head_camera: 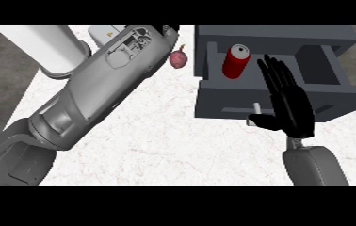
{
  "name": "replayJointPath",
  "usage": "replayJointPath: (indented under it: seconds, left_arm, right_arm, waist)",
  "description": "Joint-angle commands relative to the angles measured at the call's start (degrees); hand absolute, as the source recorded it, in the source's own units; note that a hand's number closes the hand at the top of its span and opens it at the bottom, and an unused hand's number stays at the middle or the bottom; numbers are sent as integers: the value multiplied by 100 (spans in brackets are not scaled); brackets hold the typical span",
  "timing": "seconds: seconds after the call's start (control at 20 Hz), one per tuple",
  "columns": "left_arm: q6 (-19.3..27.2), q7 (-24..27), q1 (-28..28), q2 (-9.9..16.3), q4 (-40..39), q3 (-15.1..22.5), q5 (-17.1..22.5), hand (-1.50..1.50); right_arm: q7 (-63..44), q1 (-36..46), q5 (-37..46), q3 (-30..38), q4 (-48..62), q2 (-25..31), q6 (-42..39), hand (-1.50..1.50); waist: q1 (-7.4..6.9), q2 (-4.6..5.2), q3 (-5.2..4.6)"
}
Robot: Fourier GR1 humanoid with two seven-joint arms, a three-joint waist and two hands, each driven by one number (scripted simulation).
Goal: Pick up the can, place it into the drawer and close the drawer
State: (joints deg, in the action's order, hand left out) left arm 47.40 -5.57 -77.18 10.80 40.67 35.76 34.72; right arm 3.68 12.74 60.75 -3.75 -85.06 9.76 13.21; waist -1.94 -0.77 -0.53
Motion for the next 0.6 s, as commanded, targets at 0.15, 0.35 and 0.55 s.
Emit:
replayJointPath:
  seconds: [0.15,0.35,0.55]
  left_arm:
    - [-130,-383,524,696,988,-14,-156,-150]
    - [-37,-830,782,1014,1634,136,-266,-150]
    - [-7,-954,874,1070,1756,135,-364,-150]
  right_arm:
    - [304,783,256,330,1794,-43,730,-150]
    - [371,1119,357,546,2399,105,930,-150]
    - [228,1731,629,629,3184,-134,1419,-150]
  waist:
    - [-88,81,58]
    - [-120,55,58]
    - [-100,100,61]
